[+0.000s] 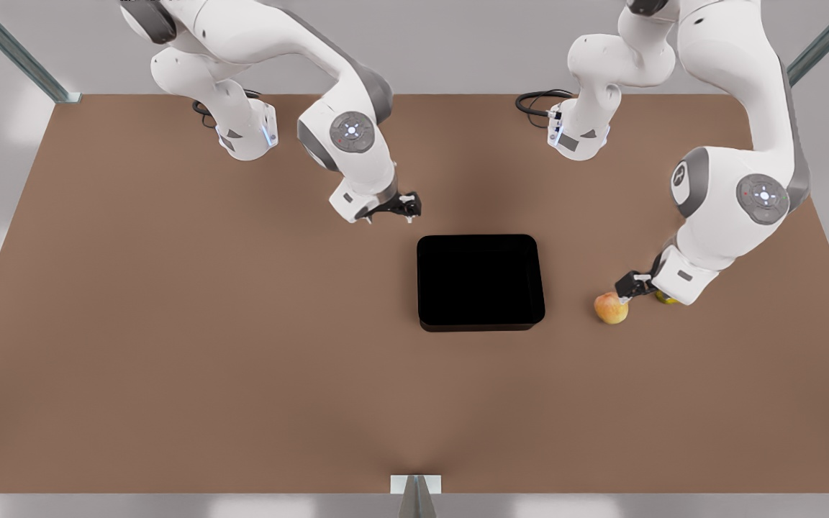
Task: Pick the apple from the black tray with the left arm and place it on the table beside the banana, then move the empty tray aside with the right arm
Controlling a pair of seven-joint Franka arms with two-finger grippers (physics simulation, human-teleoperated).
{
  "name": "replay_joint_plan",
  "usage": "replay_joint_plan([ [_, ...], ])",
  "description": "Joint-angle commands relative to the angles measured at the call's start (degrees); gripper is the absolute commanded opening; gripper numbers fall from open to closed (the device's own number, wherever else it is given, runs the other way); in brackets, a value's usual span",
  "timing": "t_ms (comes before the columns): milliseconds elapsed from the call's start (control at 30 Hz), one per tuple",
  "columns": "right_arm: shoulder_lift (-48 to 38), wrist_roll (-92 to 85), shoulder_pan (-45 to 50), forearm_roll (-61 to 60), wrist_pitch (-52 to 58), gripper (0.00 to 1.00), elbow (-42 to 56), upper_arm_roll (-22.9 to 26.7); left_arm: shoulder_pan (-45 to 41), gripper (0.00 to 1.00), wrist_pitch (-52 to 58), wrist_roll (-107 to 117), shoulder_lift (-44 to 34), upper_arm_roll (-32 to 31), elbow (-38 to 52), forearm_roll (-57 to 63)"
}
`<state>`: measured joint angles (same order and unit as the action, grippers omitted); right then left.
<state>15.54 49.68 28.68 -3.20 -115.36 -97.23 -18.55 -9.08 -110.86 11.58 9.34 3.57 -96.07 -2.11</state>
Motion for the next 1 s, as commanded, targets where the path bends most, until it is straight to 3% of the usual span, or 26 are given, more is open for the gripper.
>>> replay_joint_plan([
  [0,0.9,32.8,0.1,-0.4,-8.2,1.0,-0.7,-0.3,-0.1,1.0,4.9,-8.1,0.1,-0.1,0.2,0.3],
  [133,4.6,32.2,0.1,5.0,-11.8,1.0,-0.5,-0.8,1.7,1.0,2.0,-7.5,4.6,0.3,2.1,-0.2],
  [400,10.0,27.5,0.1,20.6,-21.0,1.0,0.1,-2.2,5.1,1.0,2.7,-8.0,4.1,1.3,5.8,-0.4],
  [600,14.4,23.7,-0.3,23.5,-23.2,1.0,0.7,-2.0,5.4,1.0,2.8,-8.0,3.7,1.8,6.0,-0.6],
  [700,16.5,21.0,-0.4,23.5,-23.3,1.0,0.7,-1.9,5.6,1.0,3.0,-8.1,-0.4,1.8,0.0,-1.1],
  [967,21.0,13.5,0.4,23.6,-23.2,1.0,0.2,-2.8,5.6,1.0,3.5,-7.7,0.2,1.6,1.0,-0.5],
])
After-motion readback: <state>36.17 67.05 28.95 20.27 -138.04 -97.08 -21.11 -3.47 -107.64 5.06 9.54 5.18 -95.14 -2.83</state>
